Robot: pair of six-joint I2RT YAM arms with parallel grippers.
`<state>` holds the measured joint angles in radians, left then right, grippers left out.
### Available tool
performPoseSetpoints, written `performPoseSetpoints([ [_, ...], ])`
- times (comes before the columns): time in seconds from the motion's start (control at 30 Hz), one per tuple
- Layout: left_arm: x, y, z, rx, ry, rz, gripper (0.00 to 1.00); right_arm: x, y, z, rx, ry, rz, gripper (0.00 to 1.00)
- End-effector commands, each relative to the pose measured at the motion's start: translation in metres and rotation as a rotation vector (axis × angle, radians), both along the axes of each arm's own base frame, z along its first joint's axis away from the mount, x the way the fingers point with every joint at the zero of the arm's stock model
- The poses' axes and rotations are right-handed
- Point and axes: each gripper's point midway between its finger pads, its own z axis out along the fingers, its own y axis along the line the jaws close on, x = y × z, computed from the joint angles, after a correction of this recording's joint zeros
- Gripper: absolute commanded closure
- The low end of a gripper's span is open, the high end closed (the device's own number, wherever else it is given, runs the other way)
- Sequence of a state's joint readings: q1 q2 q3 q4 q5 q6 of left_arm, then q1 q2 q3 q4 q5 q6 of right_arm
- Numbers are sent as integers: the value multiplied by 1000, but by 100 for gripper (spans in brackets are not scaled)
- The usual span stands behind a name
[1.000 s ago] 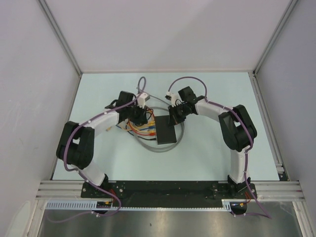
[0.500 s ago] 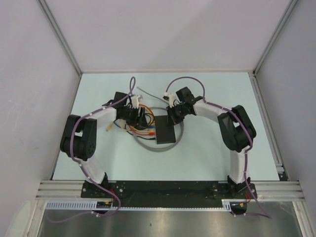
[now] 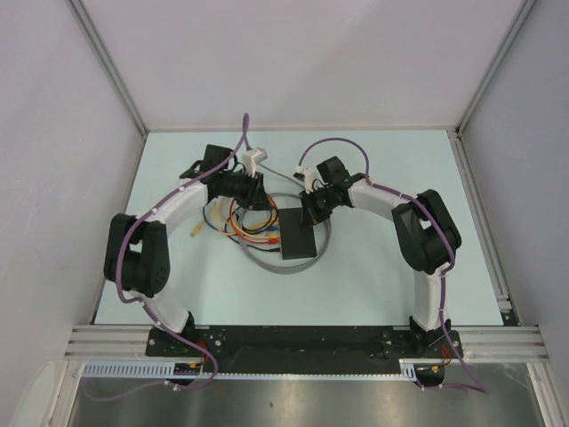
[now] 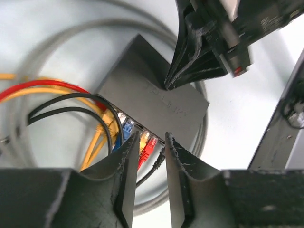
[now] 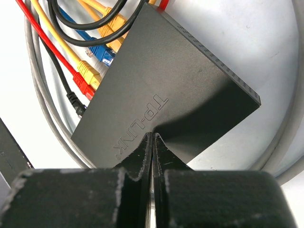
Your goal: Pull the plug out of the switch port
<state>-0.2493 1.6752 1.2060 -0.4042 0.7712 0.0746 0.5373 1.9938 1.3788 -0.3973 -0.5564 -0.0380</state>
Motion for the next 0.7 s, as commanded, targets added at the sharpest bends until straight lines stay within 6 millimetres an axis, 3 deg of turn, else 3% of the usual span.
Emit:
performPoseSetpoints([
  [0.0,-17,-14,-38,114,20,-105,68,12,1,3,-12,-47,-5,100],
  [0.4,-7,-14,-85,229,113,-62,65,12,0,4,-19,-49,-10,100],
  [0.5,1,-6,-89,272,77,-18,56,12,-1,4,-21,-51,-9,100],
  [0.67,19,6,-85,327,1,77,52,13,-1,2,-24,-53,-13,100],
])
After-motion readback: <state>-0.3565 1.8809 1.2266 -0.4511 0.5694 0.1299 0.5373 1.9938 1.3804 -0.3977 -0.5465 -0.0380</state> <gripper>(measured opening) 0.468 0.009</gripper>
